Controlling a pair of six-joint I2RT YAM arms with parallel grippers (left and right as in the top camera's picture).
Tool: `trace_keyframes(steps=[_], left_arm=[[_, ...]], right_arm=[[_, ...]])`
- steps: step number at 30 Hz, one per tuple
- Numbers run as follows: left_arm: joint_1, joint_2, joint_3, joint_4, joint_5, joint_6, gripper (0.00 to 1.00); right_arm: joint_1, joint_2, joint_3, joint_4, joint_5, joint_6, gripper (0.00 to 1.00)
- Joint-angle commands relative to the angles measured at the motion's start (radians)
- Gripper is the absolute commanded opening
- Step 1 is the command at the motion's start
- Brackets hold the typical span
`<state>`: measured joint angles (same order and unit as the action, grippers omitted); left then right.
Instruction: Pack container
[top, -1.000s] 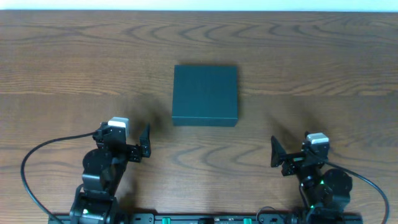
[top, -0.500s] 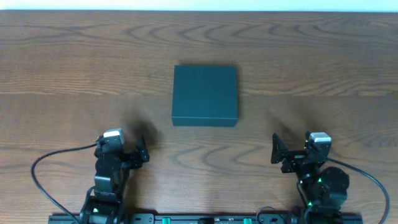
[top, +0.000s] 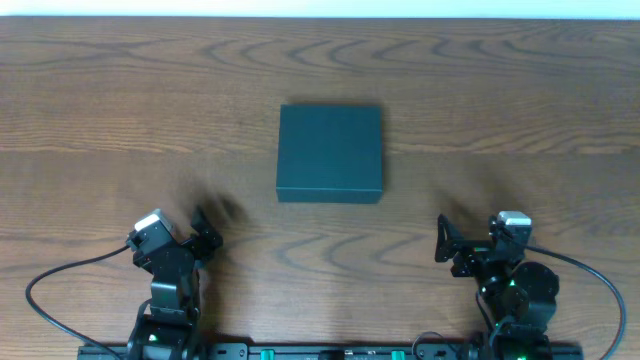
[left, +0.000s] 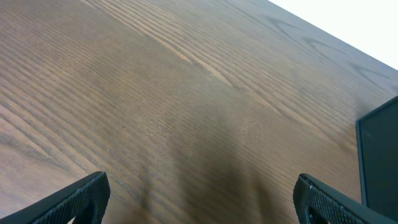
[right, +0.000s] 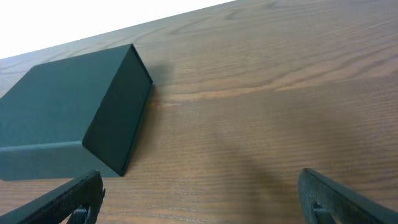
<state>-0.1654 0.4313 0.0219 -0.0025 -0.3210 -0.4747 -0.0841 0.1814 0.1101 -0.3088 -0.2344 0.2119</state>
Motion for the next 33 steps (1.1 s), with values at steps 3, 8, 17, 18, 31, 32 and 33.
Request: trace_keyframes(steps=[3, 8, 17, 18, 31, 32, 33], left_arm=[[0.004, 0.002, -0.016, -0.045, -0.071, -0.008, 0.95], [0.004, -0.002, -0.017, -0.046, -0.071, -0.008, 0.95], [-0.011, -0.237, -0.017, -0.045, -0.071, -0.008, 0.95], [-0.011, -0.266, -0.017, -0.045, -0.071, -0.008, 0.96], [0.015, -0.428, -0.017, -0.045, -0.071, -0.008, 0.95], [0.015, -0.428, -0.017, -0.045, -0.071, -0.008, 0.95], [0.015, -0.428, -0.017, -0.045, -0.071, -0.008, 0.95]], right_arm=[[-0.014, 0.001, -0.013, -0.005, 0.010, 0.001, 0.99], [-0.014, 0.001, -0.014, -0.005, 0.010, 0.001, 0.99], [-0.011, -0.169, -0.014, 0.010, 0.010, 0.001, 0.99], [-0.011, -0.169, -0.016, 0.006, 0.010, 0.000, 0.99], [0.009, -0.169, -0.016, 0.006, 0.010, 0.001, 0.99], [0.009, -0.169, -0.016, 0.006, 0.010, 0.000, 0.99], [0.009, -0.169, -0.016, 0.006, 0.010, 0.000, 0.99]])
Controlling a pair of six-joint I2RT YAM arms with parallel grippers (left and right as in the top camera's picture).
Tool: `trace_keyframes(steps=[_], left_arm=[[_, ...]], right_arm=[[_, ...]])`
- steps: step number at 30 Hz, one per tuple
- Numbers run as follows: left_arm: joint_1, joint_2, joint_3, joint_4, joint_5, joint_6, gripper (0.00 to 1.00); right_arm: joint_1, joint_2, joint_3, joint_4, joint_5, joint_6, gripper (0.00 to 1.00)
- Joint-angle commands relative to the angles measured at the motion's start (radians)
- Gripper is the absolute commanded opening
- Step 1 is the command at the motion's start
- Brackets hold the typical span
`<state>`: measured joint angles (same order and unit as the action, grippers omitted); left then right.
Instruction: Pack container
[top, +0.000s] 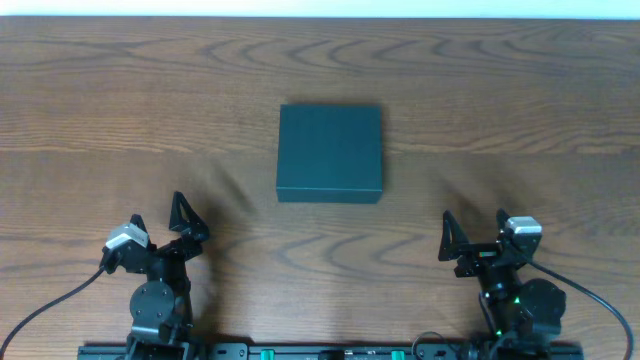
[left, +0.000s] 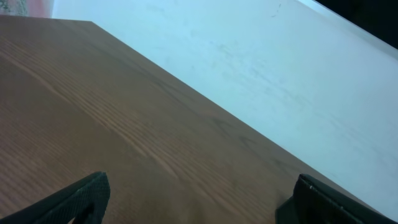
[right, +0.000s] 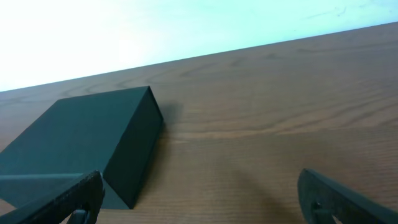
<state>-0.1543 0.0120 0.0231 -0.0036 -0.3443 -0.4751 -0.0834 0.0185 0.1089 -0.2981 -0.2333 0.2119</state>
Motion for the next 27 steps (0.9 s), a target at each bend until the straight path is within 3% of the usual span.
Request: trace_keyframes(steps=[1, 17, 19, 23, 27], left_arm=[[0.004, -0.008, -0.018, -0.044, -0.048, -0.008, 0.96], [0.003, -0.008, -0.018, -0.044, -0.014, -0.008, 0.95], [0.003, -0.008, -0.018, -0.042, -0.015, -0.008, 0.96], [0.003, -0.008, -0.018, 0.000, -0.015, -0.008, 0.95], [0.003, -0.008, -0.018, 0.046, -0.014, -0.008, 0.96]], right_arm=[[0.008, -0.006, -0.015, -0.005, 0.008, 0.001, 0.99], [0.008, -0.007, -0.015, 0.051, 0.008, 0.001, 0.99], [-0.003, -0.014, -0.024, 0.136, 0.008, 0.001, 0.99], [-0.054, -0.014, -0.106, 0.513, 0.009, 0.000, 0.99], [-0.065, -0.014, -0.103, 0.544, -0.010, 0.000, 0.99]])
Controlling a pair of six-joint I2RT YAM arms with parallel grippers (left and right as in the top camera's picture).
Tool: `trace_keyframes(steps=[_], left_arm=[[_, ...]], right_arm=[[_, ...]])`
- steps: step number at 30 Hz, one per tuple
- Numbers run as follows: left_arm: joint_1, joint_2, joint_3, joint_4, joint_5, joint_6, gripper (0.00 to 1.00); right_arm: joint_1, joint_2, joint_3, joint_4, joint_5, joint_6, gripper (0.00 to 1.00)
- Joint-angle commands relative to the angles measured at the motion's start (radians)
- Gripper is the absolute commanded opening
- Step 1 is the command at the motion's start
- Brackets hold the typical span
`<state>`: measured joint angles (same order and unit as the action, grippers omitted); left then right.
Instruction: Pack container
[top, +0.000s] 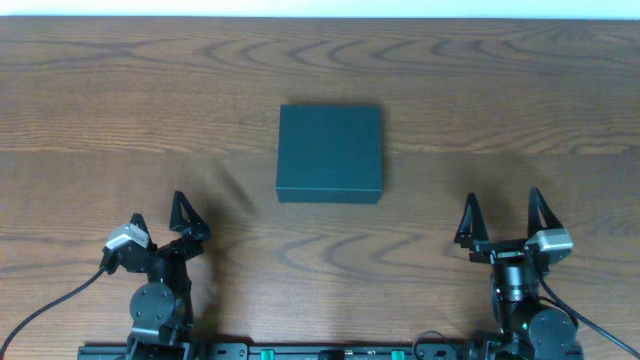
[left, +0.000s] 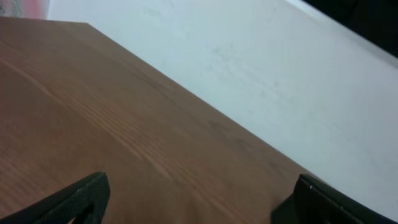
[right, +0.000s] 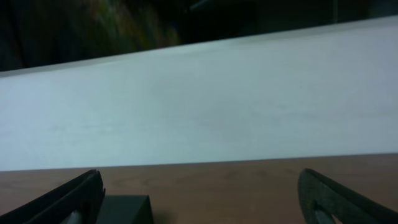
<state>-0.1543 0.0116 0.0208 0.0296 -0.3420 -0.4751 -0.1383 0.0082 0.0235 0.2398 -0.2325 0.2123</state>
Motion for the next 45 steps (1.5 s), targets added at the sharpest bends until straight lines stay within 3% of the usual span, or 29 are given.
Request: trace_keyframes(steps=[1, 5, 10, 14, 23, 45], left_arm=[[0.003, -0.007, -0.016, 0.011, -0.017, -0.008, 0.95], [0.003, -0.007, -0.016, 0.043, -0.016, -0.008, 0.95], [0.003, -0.007, -0.016, 0.057, -0.035, -0.008, 0.95], [0.004, -0.007, -0.016, -0.085, -0.035, -0.007, 0.96], [0.003, 0.000, -0.016, -0.078, -0.035, -0.008, 0.95], [0.027, -0.001, -0.016, -0.073, -0.030, -0.008, 0.95]], right_arm=[[-0.010, -0.003, -0.018, 0.000, -0.011, 0.000, 0.99], [-0.010, -0.003, -0.018, -0.050, -0.011, 0.000, 0.99], [-0.005, -0.003, -0.018, -0.287, -0.011, 0.000, 0.99], [0.023, -0.003, -0.018, -0.288, -0.011, 0.000, 0.99], [0.151, -0.003, -0.018, -0.289, -0.011, 0.000, 0.99], [0.152, -0.003, -0.018, -0.289, -0.011, 0.000, 0.99]])
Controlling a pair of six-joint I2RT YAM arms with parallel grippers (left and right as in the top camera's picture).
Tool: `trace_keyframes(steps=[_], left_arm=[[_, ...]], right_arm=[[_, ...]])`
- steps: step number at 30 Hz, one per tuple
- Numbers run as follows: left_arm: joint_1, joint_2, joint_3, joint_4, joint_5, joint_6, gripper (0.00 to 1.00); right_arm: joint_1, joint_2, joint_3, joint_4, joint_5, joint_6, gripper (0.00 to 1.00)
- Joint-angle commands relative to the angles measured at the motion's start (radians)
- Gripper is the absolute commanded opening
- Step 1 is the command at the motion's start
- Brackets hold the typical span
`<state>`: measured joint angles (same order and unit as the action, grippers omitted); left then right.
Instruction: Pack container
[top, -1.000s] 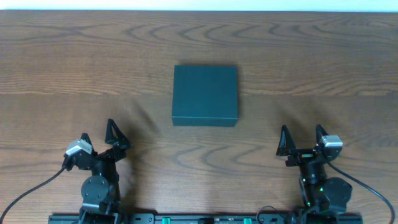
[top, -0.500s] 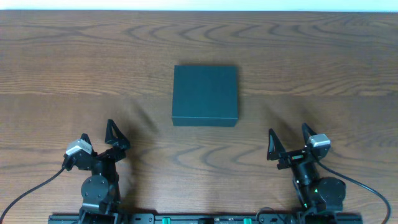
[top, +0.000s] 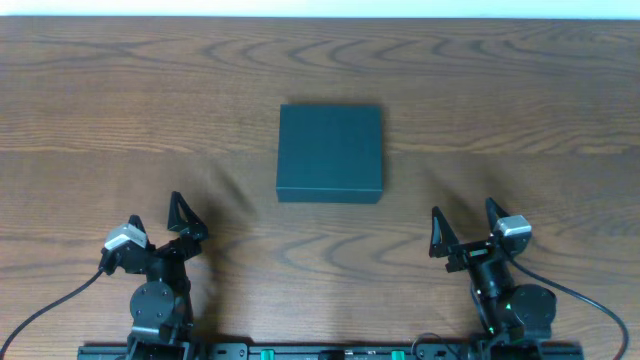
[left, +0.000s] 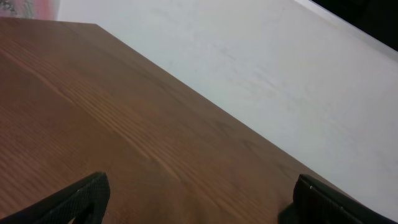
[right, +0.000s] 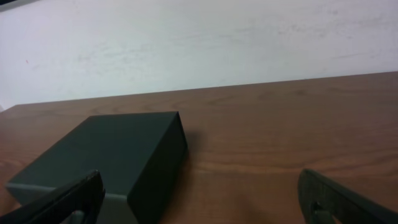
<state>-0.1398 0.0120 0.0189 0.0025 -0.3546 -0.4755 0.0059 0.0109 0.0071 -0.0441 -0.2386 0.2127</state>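
Note:
A closed dark teal box (top: 330, 153) lies flat at the middle of the wooden table (top: 120, 90). In the right wrist view the same box (right: 106, 155) sits ahead and to the left. My left gripper (top: 188, 220) is near the front left, open and empty, pointing out over bare wood (left: 199, 205). My right gripper (top: 465, 222) is near the front right, open and empty, angled toward the box (right: 199, 202). Both are well short of the box. No items for packing show in any view.
A white wall (right: 205, 43) stands beyond the table's far edge. Black cables (top: 60, 285) trail from both arm bases along the front edge. A pink patch (left: 25, 7) shows at the far left corner in the left wrist view.
My right gripper pointed straight at the far wall; now it sits further left, turned toward the box and tilted lower. The left gripper has barely shifted. The box has not moved.
Both grippers first hung open, tilted down at the table, either side of the box. Then the left arm had drawn back and tipped up, the right one slightly too. Later the right gripper faced the wall; now it faces the box. Nothing was touched.

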Motion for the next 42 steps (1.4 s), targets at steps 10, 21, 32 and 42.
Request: trace_keyframes(steps=[10, 21, 32, 42], left_arm=[[0.139, -0.002, -0.014, 0.061, 0.368, -0.007, 0.95], [0.154, -0.002, -0.014, 0.046, 0.520, -0.007, 0.95], [0.154, -0.002, -0.014, 0.043, 0.388, -0.007, 0.95], [0.154, -0.002, -0.014, -0.070, 0.271, -0.007, 0.96]], right_arm=[[0.008, -0.006, -0.002, -0.005, -0.005, 0.000, 0.99], [0.008, -0.006, -0.002, -0.005, -0.005, 0.000, 0.99], [0.008, -0.006, -0.002, -0.005, -0.005, 0.000, 0.99], [0.008, -0.006, -0.002, -0.005, -0.005, 0.000, 0.99]])
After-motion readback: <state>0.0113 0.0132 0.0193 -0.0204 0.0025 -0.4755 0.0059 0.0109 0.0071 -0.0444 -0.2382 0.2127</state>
